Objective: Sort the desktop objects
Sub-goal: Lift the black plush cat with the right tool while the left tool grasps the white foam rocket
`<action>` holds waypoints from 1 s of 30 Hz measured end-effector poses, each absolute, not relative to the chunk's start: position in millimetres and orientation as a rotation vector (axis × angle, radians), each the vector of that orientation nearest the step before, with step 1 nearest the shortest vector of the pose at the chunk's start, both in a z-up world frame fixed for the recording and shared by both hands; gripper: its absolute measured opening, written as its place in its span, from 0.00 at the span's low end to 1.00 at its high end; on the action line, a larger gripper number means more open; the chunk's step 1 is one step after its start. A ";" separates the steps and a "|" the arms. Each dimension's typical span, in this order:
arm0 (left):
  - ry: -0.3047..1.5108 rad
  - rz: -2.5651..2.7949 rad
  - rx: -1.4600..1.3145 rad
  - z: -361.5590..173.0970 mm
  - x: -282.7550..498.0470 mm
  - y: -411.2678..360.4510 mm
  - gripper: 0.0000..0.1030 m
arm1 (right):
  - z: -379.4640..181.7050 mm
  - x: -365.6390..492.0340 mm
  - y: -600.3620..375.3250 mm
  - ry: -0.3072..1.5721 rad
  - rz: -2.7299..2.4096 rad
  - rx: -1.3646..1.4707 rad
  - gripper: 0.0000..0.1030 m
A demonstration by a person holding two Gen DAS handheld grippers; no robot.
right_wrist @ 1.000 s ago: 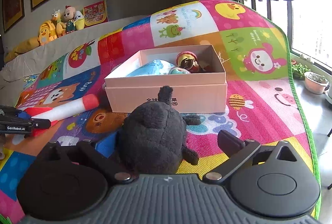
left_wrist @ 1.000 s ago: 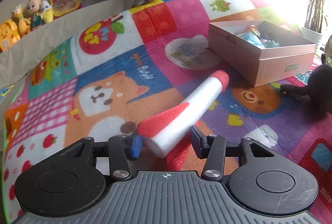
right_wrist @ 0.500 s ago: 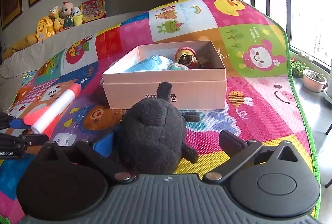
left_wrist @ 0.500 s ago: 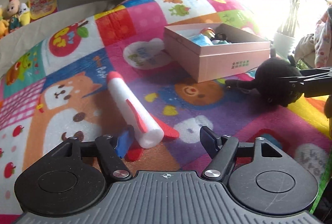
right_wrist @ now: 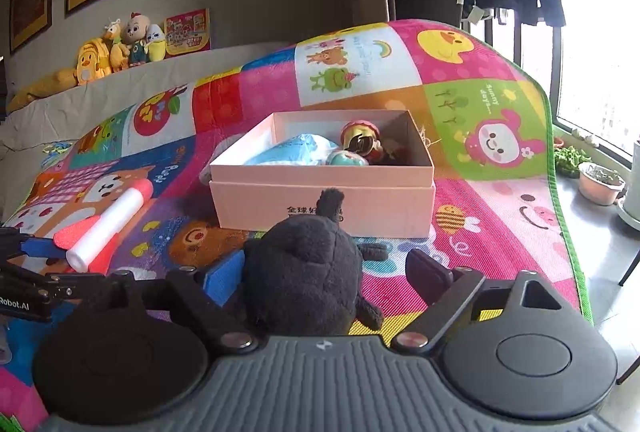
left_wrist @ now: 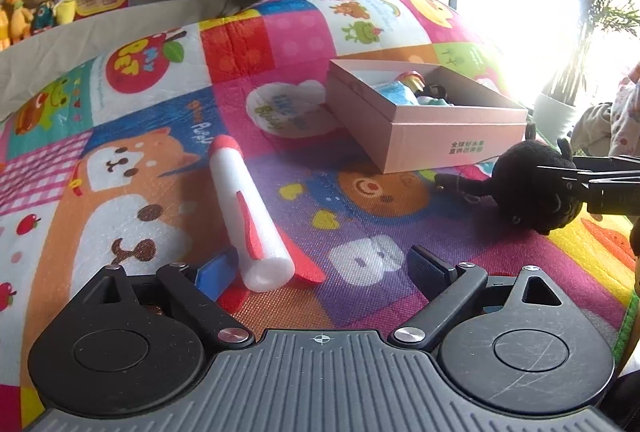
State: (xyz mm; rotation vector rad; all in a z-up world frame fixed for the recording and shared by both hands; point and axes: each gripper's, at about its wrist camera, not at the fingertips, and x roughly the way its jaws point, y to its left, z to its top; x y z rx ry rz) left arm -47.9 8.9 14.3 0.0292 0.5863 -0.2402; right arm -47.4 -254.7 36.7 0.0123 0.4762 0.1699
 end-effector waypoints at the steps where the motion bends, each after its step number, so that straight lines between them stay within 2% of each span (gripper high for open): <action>1: 0.586 -0.242 0.028 14.4 -47.8 9.3 0.93 | 36.4 -46.6 -254.6 0.478 0.169 0.006 0.82; 13: 0.595 -0.247 0.023 13.3 -45.6 9.3 0.93 | 48.8 -42.0 -303.4 0.414 -0.073 0.056 0.83; 22: 0.589 -0.241 0.020 13.5 -46.5 9.6 0.94 | 42.6 -48.9 -324.9 0.457 -0.224 0.001 0.83; 30: 0.577 -0.249 0.001 14.7 -48.0 12.7 0.97 | 57.7 -55.2 -337.9 0.464 -0.127 0.110 0.86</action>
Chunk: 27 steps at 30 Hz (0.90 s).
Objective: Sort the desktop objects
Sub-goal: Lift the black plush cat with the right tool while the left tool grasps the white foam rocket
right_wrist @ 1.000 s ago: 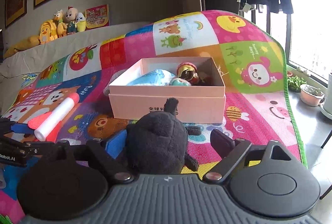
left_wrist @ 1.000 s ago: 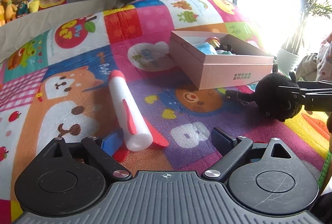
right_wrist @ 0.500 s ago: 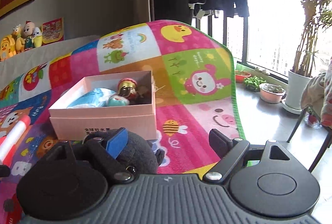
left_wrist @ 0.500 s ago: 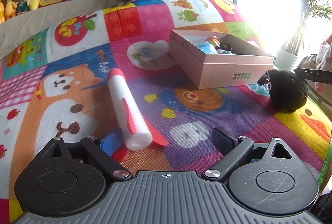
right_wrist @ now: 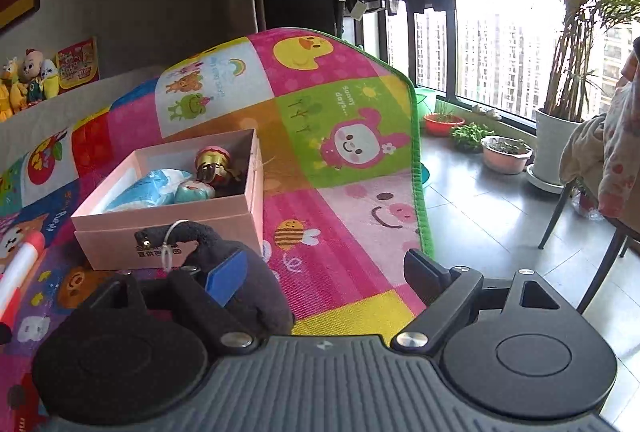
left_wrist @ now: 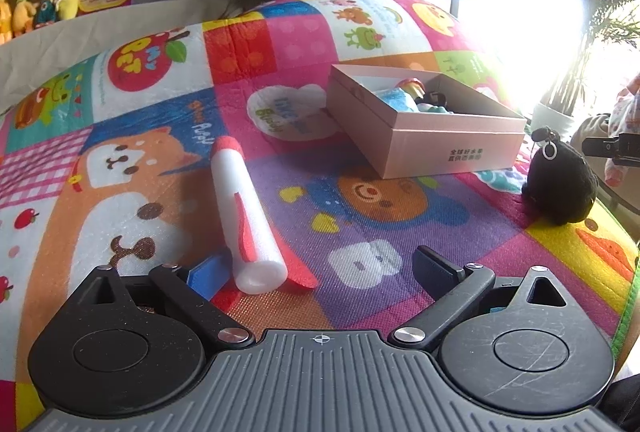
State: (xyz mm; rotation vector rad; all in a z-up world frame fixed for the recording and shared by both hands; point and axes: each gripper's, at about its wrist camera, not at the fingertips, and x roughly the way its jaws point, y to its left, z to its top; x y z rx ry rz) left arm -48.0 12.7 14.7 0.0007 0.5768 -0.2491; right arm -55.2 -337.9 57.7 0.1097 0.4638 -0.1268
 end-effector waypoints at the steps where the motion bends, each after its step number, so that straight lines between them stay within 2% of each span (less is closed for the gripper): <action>1: 0.576 -0.249 0.000 14.7 -48.2 12.7 0.97 | 59.3 -54.3 -335.0 0.464 -0.102 0.114 0.89; 3: 0.576 -0.248 0.002 14.8 -48.1 12.6 0.97 | 59.8 -51.0 -328.1 0.469 -0.049 0.122 0.93; 11: 0.578 -0.242 0.010 15.4 -48.6 11.2 0.97 | 32.2 -17.0 -294.5 0.587 0.034 -0.020 0.93; 12: 0.578 -0.241 0.009 15.3 -48.6 11.1 0.97 | 28.7 -14.5 -291.6 0.596 0.039 -0.031 0.87; 13: 0.578 -0.241 0.009 15.3 -48.7 11.1 0.97 | 25.7 -12.2 -289.1 0.609 0.048 -0.039 0.74; 15: 0.578 -0.241 0.009 15.3 -48.6 11.2 0.97 | 21.5 -8.8 -284.4 0.634 0.040 -0.055 0.66; 23: 0.574 -0.232 0.004 16.4 -48.8 12.9 0.97 | 40.5 -23.0 -281.9 0.672 0.269 0.184 0.65; 27: 0.540 -0.161 -0.016 25.8 -47.3 21.9 0.97 | 42.8 -33.1 -260.4 0.640 0.309 0.146 0.65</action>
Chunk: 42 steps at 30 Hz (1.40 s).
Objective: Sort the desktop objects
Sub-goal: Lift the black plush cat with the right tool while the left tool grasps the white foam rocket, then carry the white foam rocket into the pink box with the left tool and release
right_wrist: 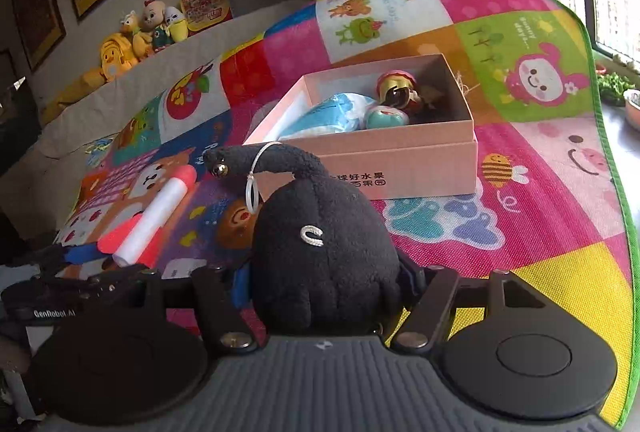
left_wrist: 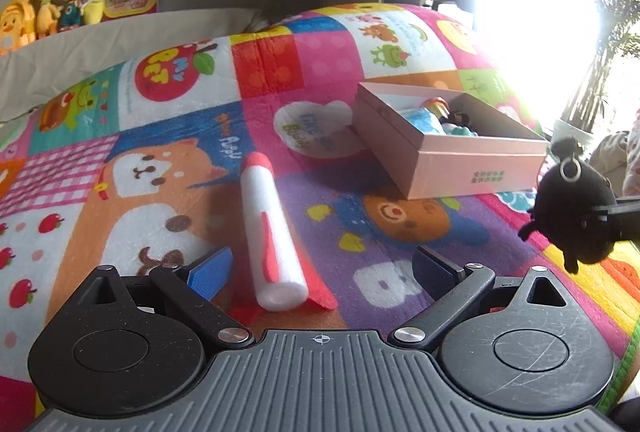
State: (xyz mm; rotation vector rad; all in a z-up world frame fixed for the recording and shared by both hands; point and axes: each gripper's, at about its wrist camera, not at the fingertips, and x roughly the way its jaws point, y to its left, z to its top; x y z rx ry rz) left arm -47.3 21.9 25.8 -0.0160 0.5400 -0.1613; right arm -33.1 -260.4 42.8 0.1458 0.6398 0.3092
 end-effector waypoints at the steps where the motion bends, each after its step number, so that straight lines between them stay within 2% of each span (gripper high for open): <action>1: 0.540 -0.151 -0.014 28.2 -44.2 24.2 0.96 | 41.2 -35.2 -254.3 0.627 0.295 0.105 0.65; 4: 0.574 -0.128 -0.004 33.2 -26.6 27.1 0.84 | 34.3 -38.6 -241.2 0.626 0.275 0.008 0.65; 8: 0.629 -0.120 0.014 30.3 5.3 25.2 0.83 | 26.8 -39.7 -239.9 0.664 0.298 0.010 0.65; 11: 0.675 -0.126 0.024 23.4 25.3 23.8 0.61 | 26.1 -42.1 -239.9 0.663 0.292 -0.007 0.66; 13: 0.706 -0.145 0.009 18.8 33.2 25.1 0.58 | 27.2 -44.3 -238.9 0.651 0.284 -0.030 0.70; 15: 0.723 -0.153 0.014 14.9 35.1 24.8 0.45 | 29.2 -46.4 -236.0 0.630 0.274 -0.072 0.71; 17: 0.714 -0.151 0.039 14.5 30.4 23.5 0.38 | 32.1 -47.1 -232.0 0.612 0.283 -0.111 0.71; 19: 0.710 -0.164 0.046 17.1 22.0 24.3 0.37 | 34.6 -46.5 -227.8 0.602 0.296 -0.144 0.70; 22: 0.674 -0.187 0.093 28.5 -0.1 22.7 0.36 | 38.1 -44.7 -221.2 0.610 0.306 -0.190 0.62; 30: 0.531 -0.303 0.129 89.5 -33.0 4.1 0.31 | 62.8 -56.1 -240.6 0.637 0.360 -0.103 0.61; 37: 0.374 -0.361 0.188 138.3 2.3 -51.8 0.31 | 129.8 -75.4 -280.4 0.485 0.371 0.034 0.61; 42: 0.371 -0.370 0.095 150.5 64.5 -90.7 0.31 | 147.3 -86.8 -302.7 0.410 0.299 0.046 0.61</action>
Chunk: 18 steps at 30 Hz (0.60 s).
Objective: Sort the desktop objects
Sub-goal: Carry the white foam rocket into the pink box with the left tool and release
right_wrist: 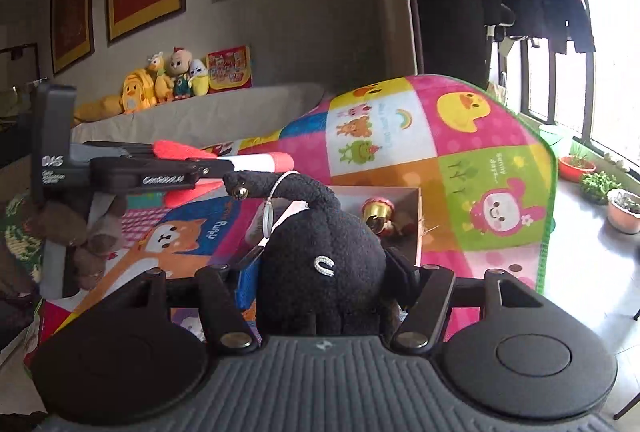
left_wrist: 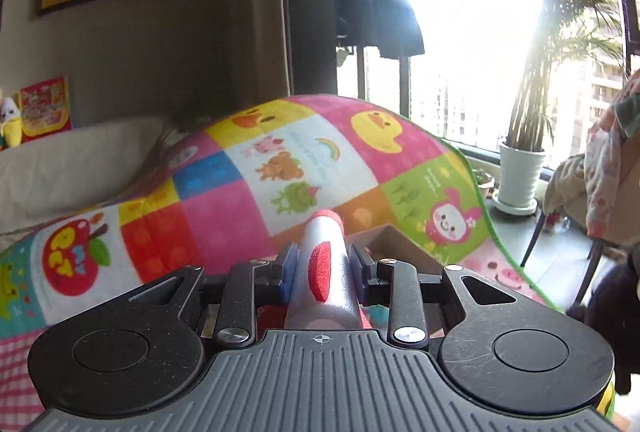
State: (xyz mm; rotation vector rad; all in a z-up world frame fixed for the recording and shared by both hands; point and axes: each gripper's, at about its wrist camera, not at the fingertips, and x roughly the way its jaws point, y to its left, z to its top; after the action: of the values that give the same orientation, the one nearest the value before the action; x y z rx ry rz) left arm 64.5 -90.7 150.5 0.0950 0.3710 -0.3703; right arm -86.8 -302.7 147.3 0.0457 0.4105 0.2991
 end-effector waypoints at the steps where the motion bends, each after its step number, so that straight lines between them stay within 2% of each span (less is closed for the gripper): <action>1: 0.381 -0.381 0.071 147.8 77.7 -99.0 0.31 | 146.4 -86.9 -306.1 0.408 0.286 0.050 0.61; 5: 0.420 -0.415 -0.009 125.1 122.5 -126.9 0.33 | 135.2 -77.2 -320.0 0.444 0.252 0.082 0.61; 9: 0.502 -0.441 -0.080 99.5 136.2 -122.5 0.65 | 121.7 -66.3 -327.6 0.491 0.215 0.086 0.61; 11: 0.513 -0.428 -0.095 90.9 126.0 -107.8 0.75 | 116.6 -65.9 -330.8 0.499 0.211 0.083 0.61; 18: 0.516 -0.313 -0.014 67.7 76.7 -66.1 0.84 | 105.2 -41.5 -332.9 0.560 0.212 0.126 0.61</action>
State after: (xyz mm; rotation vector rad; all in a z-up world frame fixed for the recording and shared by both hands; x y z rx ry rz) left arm 76.7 -66.1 67.7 -0.0141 0.5163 -0.3129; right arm -41.5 -332.9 105.2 0.1257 0.5595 0.2121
